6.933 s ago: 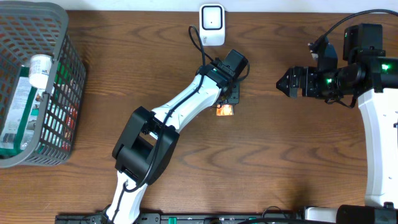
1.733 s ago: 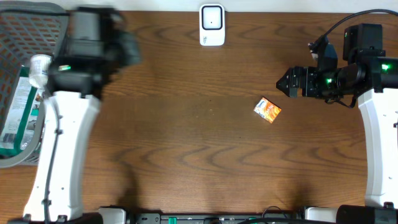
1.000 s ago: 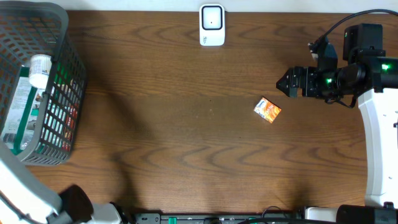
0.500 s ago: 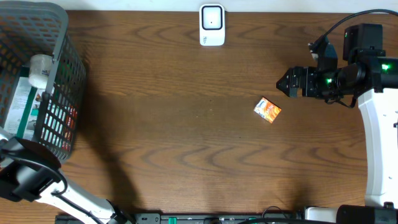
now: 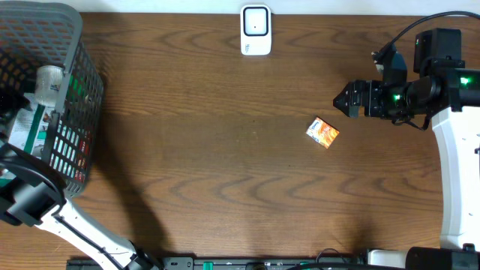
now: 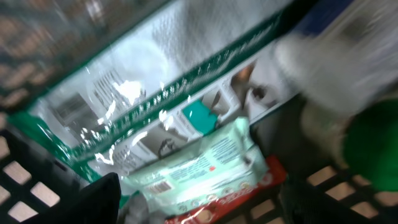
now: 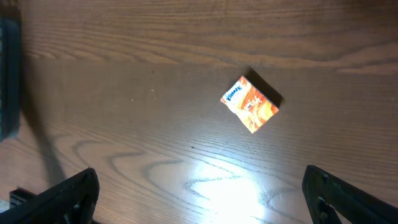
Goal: Scan the item barcode
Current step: 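Reach the left gripper into the basket toward the pale green wipes pack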
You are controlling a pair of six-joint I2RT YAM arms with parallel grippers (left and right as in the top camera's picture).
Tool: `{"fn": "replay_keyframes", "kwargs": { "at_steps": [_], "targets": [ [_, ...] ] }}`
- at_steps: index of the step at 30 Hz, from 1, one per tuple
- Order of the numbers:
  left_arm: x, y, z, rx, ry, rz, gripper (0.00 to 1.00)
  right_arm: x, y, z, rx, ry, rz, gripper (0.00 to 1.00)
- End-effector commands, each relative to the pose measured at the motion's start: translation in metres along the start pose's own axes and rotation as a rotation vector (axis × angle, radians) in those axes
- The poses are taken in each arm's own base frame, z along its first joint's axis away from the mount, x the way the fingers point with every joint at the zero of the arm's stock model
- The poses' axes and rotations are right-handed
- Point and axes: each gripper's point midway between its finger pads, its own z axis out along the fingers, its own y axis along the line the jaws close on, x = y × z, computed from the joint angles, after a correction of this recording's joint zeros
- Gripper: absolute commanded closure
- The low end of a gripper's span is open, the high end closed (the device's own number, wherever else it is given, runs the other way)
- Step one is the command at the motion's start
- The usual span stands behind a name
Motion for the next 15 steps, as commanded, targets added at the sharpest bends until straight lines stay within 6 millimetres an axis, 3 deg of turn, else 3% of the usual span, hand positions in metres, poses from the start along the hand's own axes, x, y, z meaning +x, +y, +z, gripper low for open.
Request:
{"fn": "replay_keyframes", "kwargs": {
  "at_steps": [1, 9, 15],
  "targets": [
    [0.011, 0.001, 0.017, -0.018, 0.068, 0.037, 0.18, -0.004, 0.003, -0.004, -0.005, -0.015, -0.002, 0.01],
    [0.047, 0.000, 0.048, -0.039, 0.209, 0.115, 0.18, -0.004, 0.003, -0.004, -0.005, -0.015, -0.002, 0.01],
    [0.051, 0.020, 0.065, -0.139, 0.222, 0.124, 0.18, -0.004, 0.003, -0.004, -0.005, -0.015, -0.002, 0.01]
  ]
}}
